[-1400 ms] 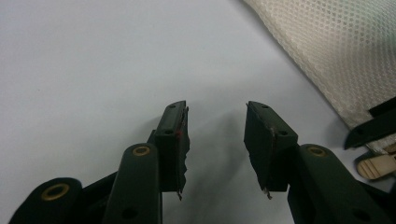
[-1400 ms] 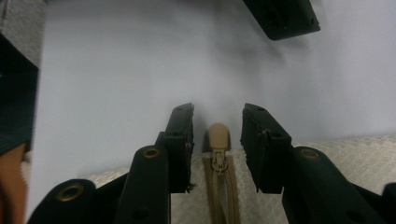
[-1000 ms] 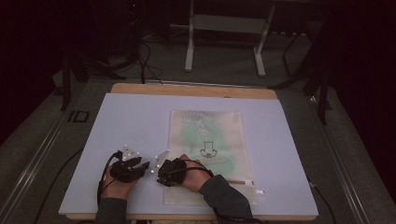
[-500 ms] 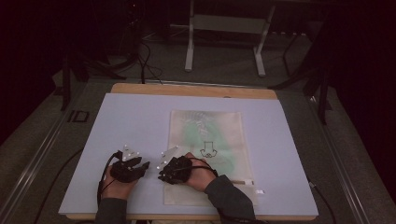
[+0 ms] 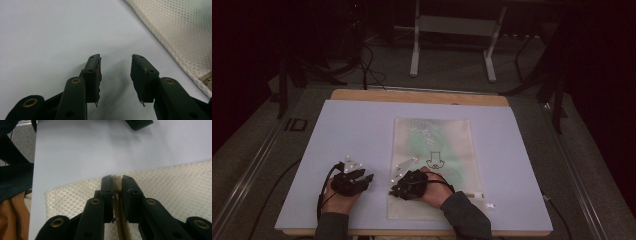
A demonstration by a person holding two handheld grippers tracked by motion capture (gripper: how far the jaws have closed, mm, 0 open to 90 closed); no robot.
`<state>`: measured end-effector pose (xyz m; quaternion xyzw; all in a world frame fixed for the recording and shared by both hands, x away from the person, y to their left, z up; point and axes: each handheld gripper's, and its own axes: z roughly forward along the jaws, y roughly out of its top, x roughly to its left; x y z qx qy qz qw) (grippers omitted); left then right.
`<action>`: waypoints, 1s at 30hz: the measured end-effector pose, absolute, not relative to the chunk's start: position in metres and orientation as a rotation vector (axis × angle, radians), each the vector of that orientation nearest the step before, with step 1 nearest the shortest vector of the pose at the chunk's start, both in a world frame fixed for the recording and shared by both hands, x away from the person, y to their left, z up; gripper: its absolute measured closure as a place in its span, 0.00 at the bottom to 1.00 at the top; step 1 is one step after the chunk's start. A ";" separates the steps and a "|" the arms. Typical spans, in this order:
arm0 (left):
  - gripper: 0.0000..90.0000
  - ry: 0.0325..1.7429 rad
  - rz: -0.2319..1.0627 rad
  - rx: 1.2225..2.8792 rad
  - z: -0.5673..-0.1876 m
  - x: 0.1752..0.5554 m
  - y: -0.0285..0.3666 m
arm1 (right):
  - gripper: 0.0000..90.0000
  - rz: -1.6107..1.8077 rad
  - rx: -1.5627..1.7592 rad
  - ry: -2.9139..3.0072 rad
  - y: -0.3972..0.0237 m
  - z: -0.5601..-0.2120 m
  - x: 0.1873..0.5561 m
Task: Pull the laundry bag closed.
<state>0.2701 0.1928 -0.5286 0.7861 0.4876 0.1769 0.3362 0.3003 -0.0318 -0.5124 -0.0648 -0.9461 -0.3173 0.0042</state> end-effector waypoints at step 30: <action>0.99 1.054 0.282 2.102 -0.523 0.260 0.158 | 0.91 -1.045 -0.226 -2.945 -0.036 -0.524 0.298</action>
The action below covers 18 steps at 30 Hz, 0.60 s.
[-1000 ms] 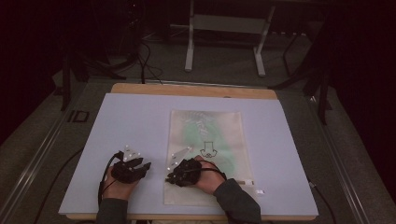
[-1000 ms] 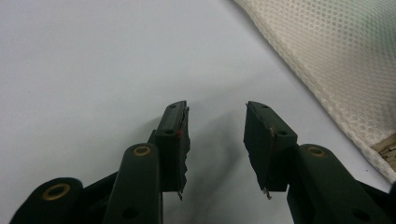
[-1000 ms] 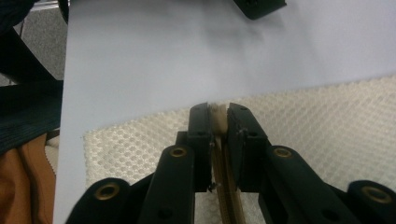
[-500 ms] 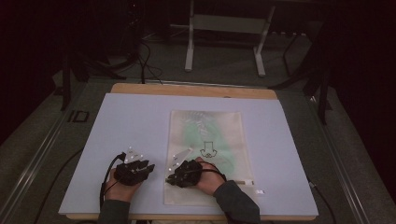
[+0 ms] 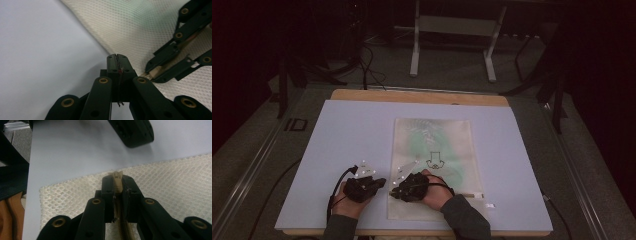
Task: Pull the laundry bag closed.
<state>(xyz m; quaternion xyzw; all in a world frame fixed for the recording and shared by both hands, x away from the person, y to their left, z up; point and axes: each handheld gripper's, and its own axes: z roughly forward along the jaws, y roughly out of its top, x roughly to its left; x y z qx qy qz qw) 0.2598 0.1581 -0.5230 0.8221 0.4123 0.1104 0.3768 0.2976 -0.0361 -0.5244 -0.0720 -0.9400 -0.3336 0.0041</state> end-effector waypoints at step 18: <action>0.99 1.045 0.245 2.126 -0.528 0.262 0.142 | 0.91 -1.071 -0.240 -2.952 -0.037 -0.526 0.295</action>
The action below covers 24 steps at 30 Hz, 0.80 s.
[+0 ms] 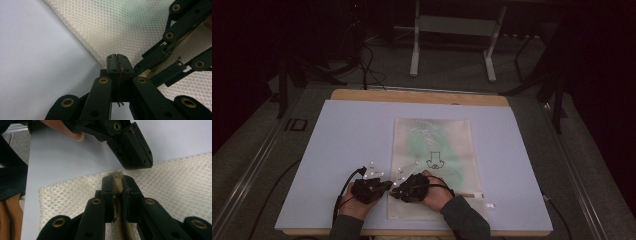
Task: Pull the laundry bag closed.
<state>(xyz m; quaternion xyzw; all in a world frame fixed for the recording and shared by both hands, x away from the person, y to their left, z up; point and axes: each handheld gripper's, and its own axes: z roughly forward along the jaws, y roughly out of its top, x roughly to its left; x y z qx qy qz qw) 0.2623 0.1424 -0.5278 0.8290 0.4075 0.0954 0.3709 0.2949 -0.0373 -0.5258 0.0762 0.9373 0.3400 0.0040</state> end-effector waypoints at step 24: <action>1.00 1.069 0.218 2.138 -0.532 0.265 0.138 | 0.92 1.080 0.232 2.928 -0.040 -0.526 0.294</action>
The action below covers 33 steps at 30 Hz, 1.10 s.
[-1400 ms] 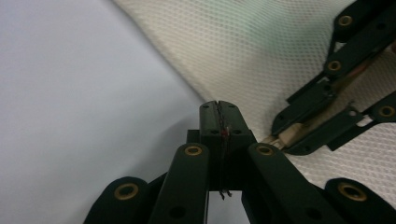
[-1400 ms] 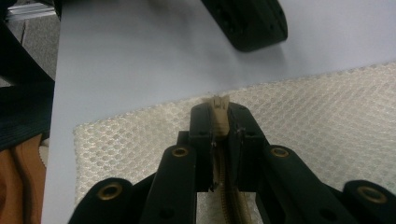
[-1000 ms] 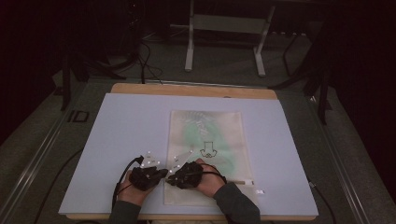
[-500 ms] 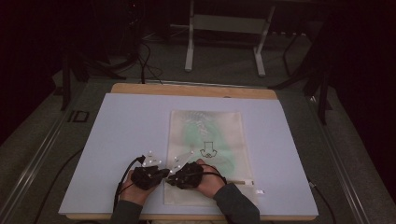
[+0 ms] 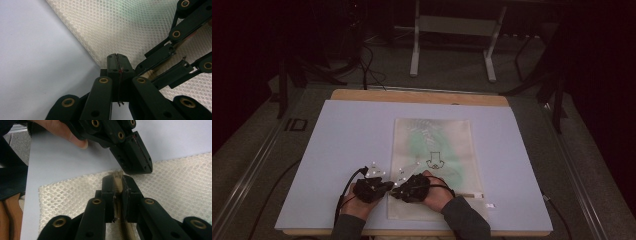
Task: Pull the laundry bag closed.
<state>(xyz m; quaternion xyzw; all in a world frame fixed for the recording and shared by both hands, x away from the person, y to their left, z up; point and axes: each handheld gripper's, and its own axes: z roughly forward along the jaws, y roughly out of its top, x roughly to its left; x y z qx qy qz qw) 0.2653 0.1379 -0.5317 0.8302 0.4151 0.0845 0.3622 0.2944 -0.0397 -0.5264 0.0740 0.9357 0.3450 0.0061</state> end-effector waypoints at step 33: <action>0.99 1.054 0.250 2.161 -0.526 0.260 0.134 | 0.92 1.043 0.227 2.919 -0.055 -0.525 0.293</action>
